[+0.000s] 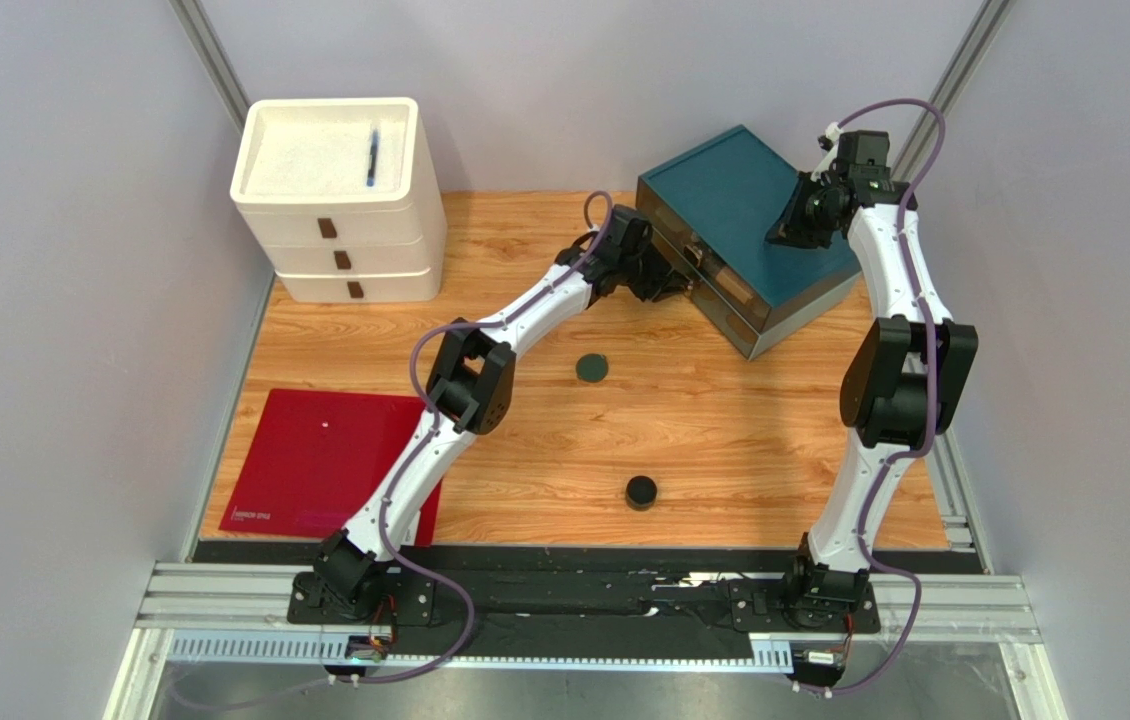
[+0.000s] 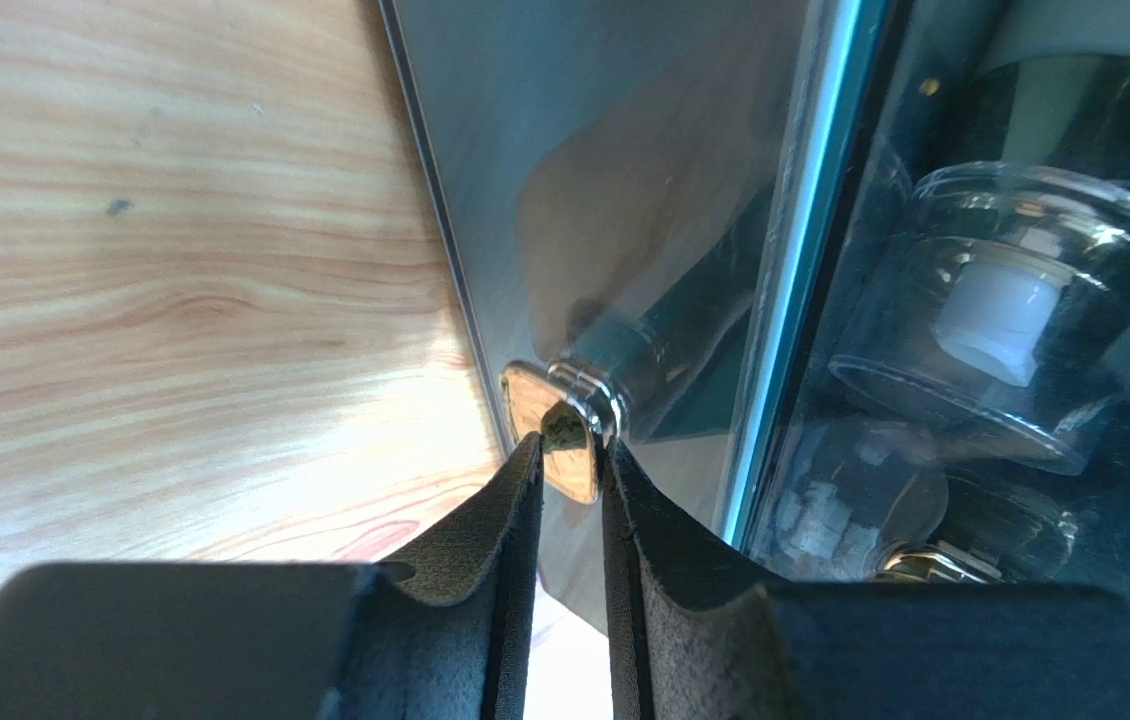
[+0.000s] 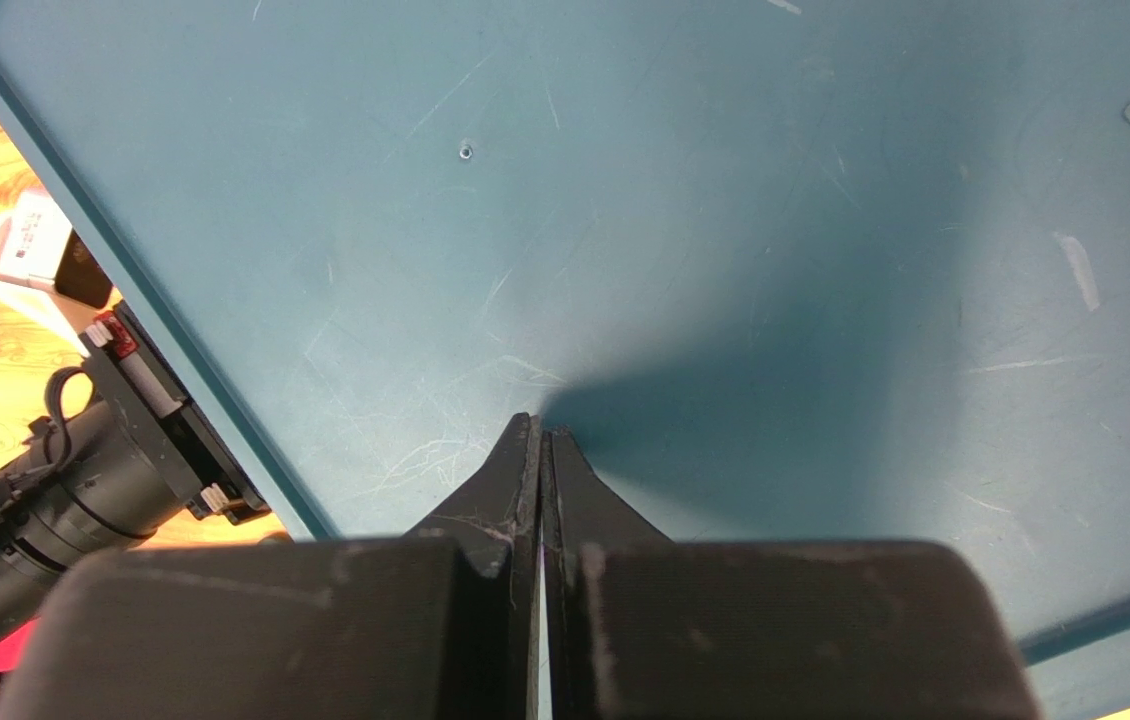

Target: Organize the makeup

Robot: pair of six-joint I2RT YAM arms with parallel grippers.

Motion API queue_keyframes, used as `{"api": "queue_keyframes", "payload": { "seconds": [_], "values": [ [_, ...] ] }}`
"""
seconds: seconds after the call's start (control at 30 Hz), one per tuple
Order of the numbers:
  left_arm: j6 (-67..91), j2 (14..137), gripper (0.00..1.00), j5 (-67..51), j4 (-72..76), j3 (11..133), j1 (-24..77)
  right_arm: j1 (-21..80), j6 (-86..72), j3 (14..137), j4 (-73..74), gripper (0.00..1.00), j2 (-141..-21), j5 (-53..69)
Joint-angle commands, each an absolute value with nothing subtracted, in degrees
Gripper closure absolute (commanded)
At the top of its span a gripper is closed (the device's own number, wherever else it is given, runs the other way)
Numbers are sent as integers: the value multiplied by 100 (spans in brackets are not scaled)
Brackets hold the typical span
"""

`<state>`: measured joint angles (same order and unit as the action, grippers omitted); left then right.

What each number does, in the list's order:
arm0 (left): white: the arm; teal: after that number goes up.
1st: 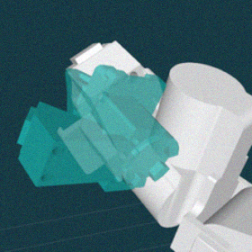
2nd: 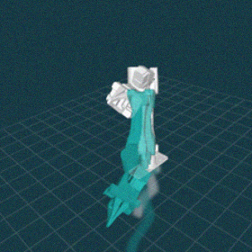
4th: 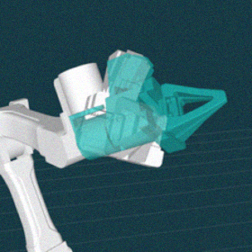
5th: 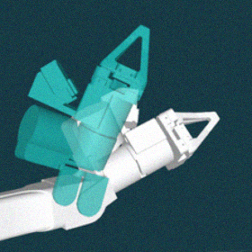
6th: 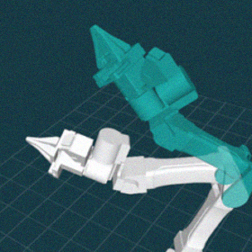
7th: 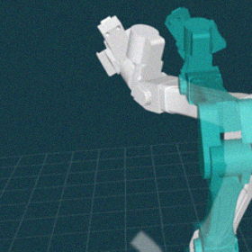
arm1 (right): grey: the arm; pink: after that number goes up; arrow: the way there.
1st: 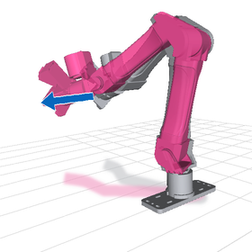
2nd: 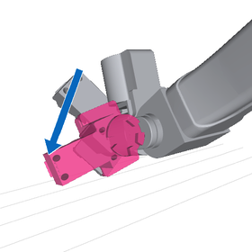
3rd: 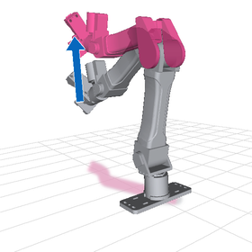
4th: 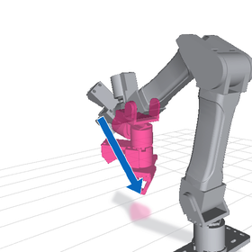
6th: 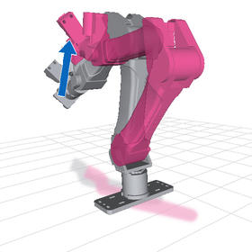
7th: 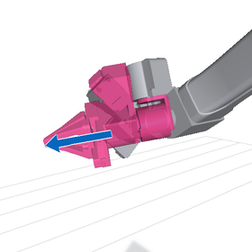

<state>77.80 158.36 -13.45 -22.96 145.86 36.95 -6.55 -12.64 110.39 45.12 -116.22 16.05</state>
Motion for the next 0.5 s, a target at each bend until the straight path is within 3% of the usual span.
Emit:
{"api": "queue_keyframes", "payload": {
  "seconds": [0.0,0.47],
  "values": [
    [7287,15618,75,-826,-3110,14405,3393,-765,-1090,10679,5423,100,-11944,1055],
    [6575,15241,76,-843,-3656,13747,3226,-773,-1107,10679,5423,100,-11962,1072]
  ]
}}
